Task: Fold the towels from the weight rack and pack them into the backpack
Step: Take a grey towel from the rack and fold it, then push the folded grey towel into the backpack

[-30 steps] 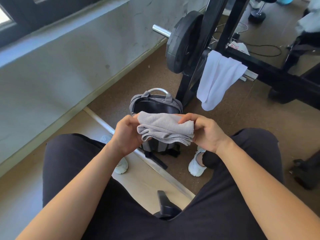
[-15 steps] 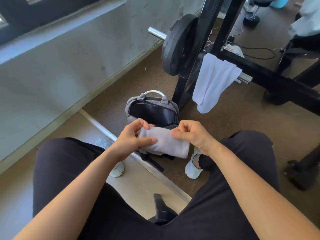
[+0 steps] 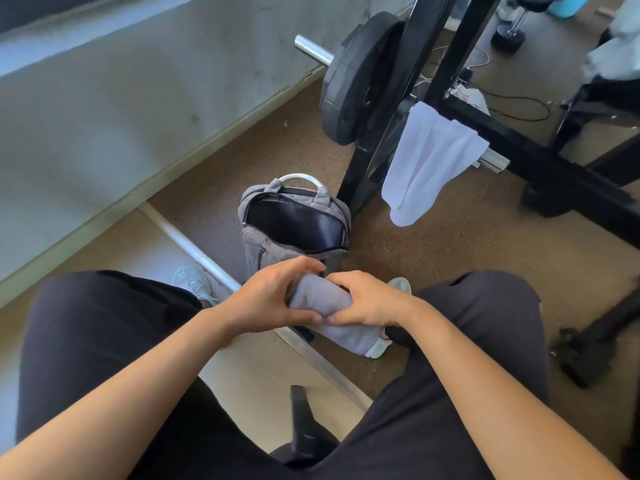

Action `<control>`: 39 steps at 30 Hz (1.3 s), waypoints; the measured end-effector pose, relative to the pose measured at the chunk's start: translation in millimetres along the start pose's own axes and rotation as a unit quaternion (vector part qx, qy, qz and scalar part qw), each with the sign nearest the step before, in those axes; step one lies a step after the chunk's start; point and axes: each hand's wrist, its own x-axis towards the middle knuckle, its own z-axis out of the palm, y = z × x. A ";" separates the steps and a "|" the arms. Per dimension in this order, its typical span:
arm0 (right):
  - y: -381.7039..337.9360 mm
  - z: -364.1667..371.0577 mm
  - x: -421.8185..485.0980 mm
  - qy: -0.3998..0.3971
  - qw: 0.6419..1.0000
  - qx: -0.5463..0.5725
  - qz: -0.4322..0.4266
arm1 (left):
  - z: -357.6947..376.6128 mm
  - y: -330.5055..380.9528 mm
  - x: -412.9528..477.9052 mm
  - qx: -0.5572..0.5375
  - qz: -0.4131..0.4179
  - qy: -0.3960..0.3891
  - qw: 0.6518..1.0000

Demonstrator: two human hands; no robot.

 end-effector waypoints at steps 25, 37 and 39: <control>8.9 -67.4 136.2 0.222 0.972 0.057 0.061 | -26.3 -172.0 94.1 0.233 -0.093 0.046 0.967; 101.4 26.4 234.4 -0.008 0.975 -0.151 0.161 | -13.1 -187.1 86.2 0.175 -0.075 0.062 0.980; 113.3 39.0 247.2 -0.034 0.966 -0.184 0.178 | -12.4 -185.4 86.6 0.184 -0.071 0.055 0.979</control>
